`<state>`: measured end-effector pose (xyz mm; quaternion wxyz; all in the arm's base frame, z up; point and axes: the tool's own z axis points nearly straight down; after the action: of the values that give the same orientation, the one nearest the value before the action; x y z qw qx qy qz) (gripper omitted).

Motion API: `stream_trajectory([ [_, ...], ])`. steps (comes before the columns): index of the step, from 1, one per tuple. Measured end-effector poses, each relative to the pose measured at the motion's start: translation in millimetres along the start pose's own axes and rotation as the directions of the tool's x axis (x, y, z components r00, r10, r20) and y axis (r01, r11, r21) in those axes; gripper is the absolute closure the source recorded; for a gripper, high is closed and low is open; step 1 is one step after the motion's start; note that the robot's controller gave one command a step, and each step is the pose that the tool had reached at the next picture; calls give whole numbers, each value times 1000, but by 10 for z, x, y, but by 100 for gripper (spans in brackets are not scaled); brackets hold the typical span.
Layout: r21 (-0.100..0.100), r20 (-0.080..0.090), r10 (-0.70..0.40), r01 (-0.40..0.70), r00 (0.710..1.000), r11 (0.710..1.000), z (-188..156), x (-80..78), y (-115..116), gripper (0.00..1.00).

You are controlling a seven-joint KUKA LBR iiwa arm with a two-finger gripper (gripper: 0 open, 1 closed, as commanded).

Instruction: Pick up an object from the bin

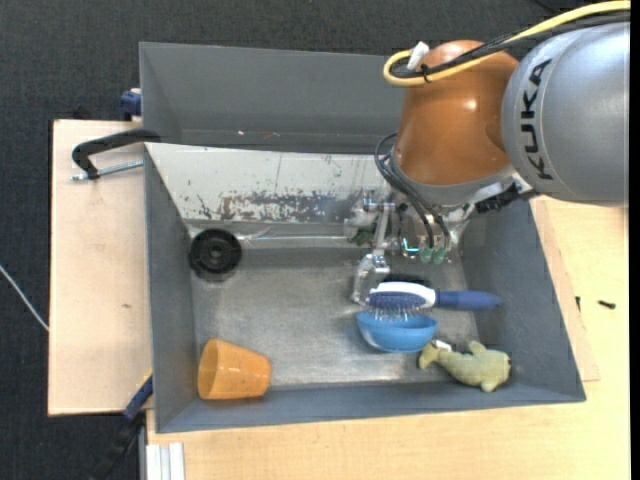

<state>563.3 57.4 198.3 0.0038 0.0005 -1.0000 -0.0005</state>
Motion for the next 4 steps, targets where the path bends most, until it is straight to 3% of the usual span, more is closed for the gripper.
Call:
stream_trajectory([
  [1,3,16,-277,277,961,961,1260,132,-872,0],
  [2,3,16,-200,200,980,980,962,188,-972,0],
  [3,1,13,-94,94,996,996,975,-13,-969,0],
  [4,-5,8,113,-113,994,994,1242,-255,-1060,0],
])
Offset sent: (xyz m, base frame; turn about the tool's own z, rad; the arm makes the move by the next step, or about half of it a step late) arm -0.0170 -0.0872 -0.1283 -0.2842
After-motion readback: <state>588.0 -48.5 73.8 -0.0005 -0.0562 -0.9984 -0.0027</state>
